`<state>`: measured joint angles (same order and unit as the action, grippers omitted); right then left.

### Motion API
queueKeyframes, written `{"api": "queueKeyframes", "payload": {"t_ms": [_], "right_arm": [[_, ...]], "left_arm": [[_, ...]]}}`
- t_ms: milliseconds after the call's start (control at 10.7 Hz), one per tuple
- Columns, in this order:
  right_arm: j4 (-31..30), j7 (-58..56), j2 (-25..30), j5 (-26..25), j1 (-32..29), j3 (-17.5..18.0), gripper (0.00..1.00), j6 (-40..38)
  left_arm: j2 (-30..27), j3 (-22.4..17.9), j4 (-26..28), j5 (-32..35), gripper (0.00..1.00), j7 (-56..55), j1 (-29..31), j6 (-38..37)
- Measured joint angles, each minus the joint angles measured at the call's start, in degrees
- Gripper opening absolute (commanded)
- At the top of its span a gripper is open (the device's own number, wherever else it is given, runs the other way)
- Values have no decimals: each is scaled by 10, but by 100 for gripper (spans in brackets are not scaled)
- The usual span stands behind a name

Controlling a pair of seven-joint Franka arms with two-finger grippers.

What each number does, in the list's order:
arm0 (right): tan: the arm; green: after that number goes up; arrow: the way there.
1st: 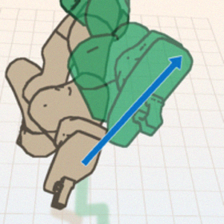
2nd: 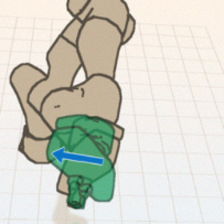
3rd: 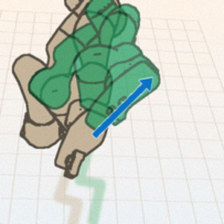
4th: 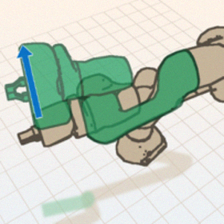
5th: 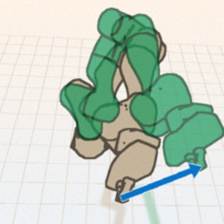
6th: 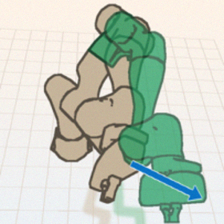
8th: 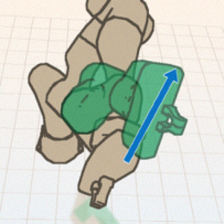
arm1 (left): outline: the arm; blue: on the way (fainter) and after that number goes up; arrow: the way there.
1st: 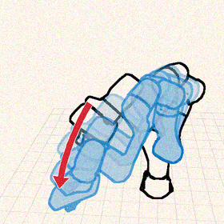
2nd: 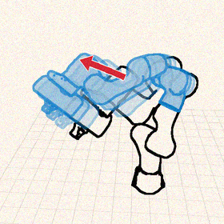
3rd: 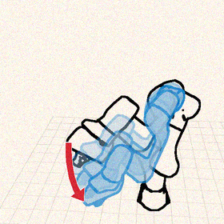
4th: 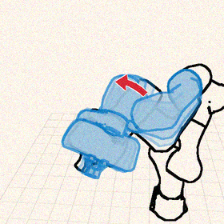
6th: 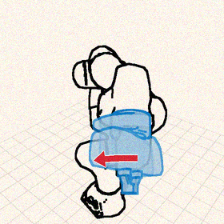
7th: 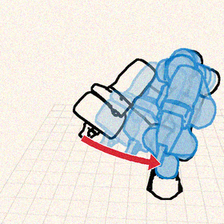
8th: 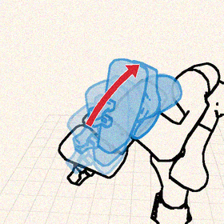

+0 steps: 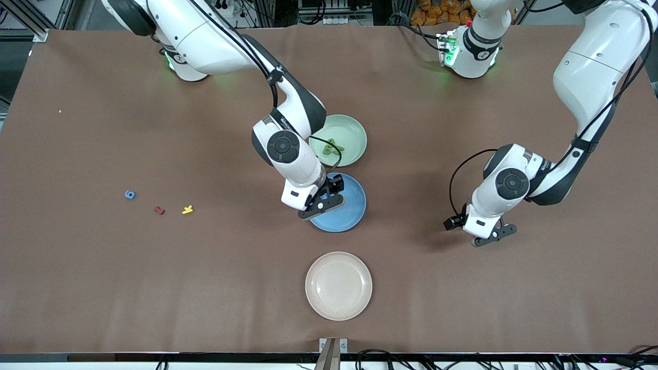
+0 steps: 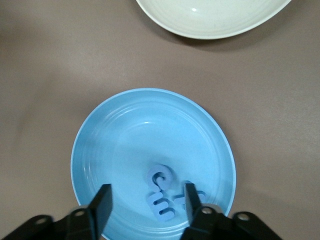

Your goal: Sort letters by color into matching plates

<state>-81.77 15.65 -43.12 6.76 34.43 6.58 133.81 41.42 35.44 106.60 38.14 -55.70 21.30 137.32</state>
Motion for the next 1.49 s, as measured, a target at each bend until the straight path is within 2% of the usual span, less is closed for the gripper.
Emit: {"api": "queueKeyframes", "payload": {"t_ms": [466, 745, 1025, 1118, 1305, 1398, 1491], "right_arm": [[5, -1, 6, -14, -27, -11, 100, -14], [-17, -55, 43, -25, -113, -16, 100, -48], [-72, -112, 105, -28, -213, -18, 100, -89], [-90, -125, 117, -29, -243, -18, 100, -90], [-118, -134, 133, -33, -296, -20, 100, -90], [-133, -144, 140, -37, -322, -21, 100, -90], [-149, -156, 149, -45, -350, -21, 100, -90]], "left_arm": [[0, -3, 1, 0, 82, 0, 7, 12], [1, -3, 2, 0, 71, -1, 8, 19], [7, -4, 3, 0, 66, -1, 9, 23], [9, -4, 4, 0, 55, -1, 9, 28], [11, -4, 4, 0, 15, -2, 11, 34], [10, -3, 3, 0, 0, -2, 12, 35], [10, -2, 2, 0, 0, -2, 12, 36]]}}
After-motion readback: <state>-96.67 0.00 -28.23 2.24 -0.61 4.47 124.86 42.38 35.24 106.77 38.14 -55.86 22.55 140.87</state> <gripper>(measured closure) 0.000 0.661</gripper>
